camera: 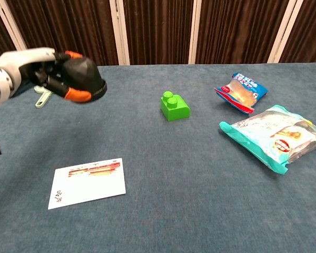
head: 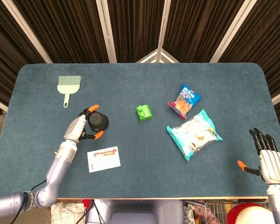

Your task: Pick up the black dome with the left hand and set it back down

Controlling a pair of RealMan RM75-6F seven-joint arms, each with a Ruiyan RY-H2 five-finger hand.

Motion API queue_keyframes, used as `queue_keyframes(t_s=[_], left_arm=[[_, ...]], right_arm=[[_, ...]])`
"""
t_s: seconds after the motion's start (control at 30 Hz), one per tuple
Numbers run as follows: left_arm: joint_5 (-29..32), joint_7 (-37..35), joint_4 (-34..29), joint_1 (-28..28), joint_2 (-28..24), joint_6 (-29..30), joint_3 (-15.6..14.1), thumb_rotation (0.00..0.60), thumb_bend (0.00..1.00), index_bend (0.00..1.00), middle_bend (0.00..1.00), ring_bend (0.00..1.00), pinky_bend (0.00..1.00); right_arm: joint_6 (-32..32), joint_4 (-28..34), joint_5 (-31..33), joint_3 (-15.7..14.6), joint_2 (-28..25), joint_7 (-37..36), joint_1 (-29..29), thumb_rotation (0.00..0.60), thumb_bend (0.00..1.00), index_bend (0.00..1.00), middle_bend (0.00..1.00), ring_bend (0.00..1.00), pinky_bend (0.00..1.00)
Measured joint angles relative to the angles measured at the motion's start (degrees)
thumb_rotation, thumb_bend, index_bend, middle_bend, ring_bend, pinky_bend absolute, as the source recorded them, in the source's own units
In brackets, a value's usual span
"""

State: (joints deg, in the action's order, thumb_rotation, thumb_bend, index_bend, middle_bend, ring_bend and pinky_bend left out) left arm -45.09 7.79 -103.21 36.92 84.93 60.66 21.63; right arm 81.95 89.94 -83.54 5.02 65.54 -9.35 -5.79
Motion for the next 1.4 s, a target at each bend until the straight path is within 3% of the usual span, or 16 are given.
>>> queue_keyframes(t_s=[0.17, 0.3, 0.43, 0.57, 0.73, 0.83, 0.93, 1.03, 1.17, 1.3, 1.4], left_arm=[[-2.16, -3.15, -10.72, -0.41, -3.91, 1.33, 4.82, 0.600, 0.54, 0.13, 0.37, 0.00, 0.00], [-3.07, -5.66, -22.43, -1.80, -10.71, 2.64, 9.12, 0.600, 0.53, 0.14, 0.37, 0.00, 0.00], [-3.61, -4.96, -25.47, -2.44, -13.65, 3.30, 8.14, 0.600, 0.53, 0.16, 0.36, 0.00, 0.00], [-2.50, -3.37, -18.96, -2.07, -10.65, 2.59, 4.17, 0.600, 0.53, 0.18, 0.35, 0.00, 0.00], [0.46, -1.09, -2.26, -0.49, -3.07, 0.73, -0.86, 0.600, 0.53, 0.19, 0.35, 0.00, 0.00], [0.76, -0.66, 4.56, 0.20, -0.41, 0.73, -1.47, 0.600, 0.53, 0.19, 0.36, 0.00, 0.00], [-0.44, -1.10, 5.70, 0.34, -0.59, 1.87, -0.35, 0.600, 0.53, 0.19, 0.37, 0.00, 0.00], [-2.80, -2.11, 1.11, -0.27, -2.33, 3.67, 1.39, 0.600, 0.53, 0.19, 0.37, 0.00, 0.00], [-6.61, -3.61, -11.27, -2.01, -5.82, 6.03, 2.71, 0.600, 0.53, 0.19, 0.37, 0.00, 0.00], [-7.85, -5.03, -21.32, -3.26, -7.10, 6.17, 1.72, 0.600, 0.53, 0.19, 0.36, 0.00, 0.00], [-7.34, -6.52, -21.86, -3.62, -6.47, 4.64, 0.17, 0.600, 0.53, 0.19, 0.34, 0.00, 0.00]], right_arm=[[-0.40, -0.10, 0.20, -0.05, 0.28, 0.30, -0.13, 0.600, 0.21, 0.00, 0.01, 0.11, 0.01], [-0.35, -0.16, 0.04, 0.00, 0.30, 0.06, -0.24, 0.600, 0.21, 0.00, 0.01, 0.11, 0.01], [-0.31, -0.09, -0.07, 0.04, 0.20, -0.19, -0.27, 0.600, 0.21, 0.00, 0.01, 0.11, 0.01], [-0.41, -0.05, -0.16, 0.01, 0.27, -0.24, -0.37, 0.600, 0.21, 0.00, 0.01, 0.11, 0.01], [-0.83, 0.22, 0.16, 0.06, 0.31, 0.31, -0.54, 0.600, 0.21, 0.00, 0.01, 0.11, 0.01], [-0.81, 0.54, 0.34, 0.13, 0.29, 0.66, -0.54, 0.600, 0.21, 0.00, 0.01, 0.11, 0.01], [-0.65, 1.00, 0.44, 0.22, 0.23, 0.94, -0.50, 0.600, 0.21, 0.00, 0.01, 0.11, 0.01], [-0.66, 0.89, 0.56, 0.23, 0.12, 0.78, -0.45, 0.600, 0.21, 0.00, 0.01, 0.11, 0.01], [-0.78, 0.17, 0.16, 0.02, 0.03, -0.10, -0.46, 0.600, 0.21, 0.00, 0.01, 0.11, 0.01], [-0.01, 0.26, -0.72, -0.42, 0.25, 0.04, -0.13, 0.600, 0.21, 0.00, 0.01, 0.11, 0.01], [0.10, 0.21, -0.57, -0.41, 0.37, 0.03, -0.02, 0.600, 0.21, 0.00, 0.01, 0.11, 0.01]])
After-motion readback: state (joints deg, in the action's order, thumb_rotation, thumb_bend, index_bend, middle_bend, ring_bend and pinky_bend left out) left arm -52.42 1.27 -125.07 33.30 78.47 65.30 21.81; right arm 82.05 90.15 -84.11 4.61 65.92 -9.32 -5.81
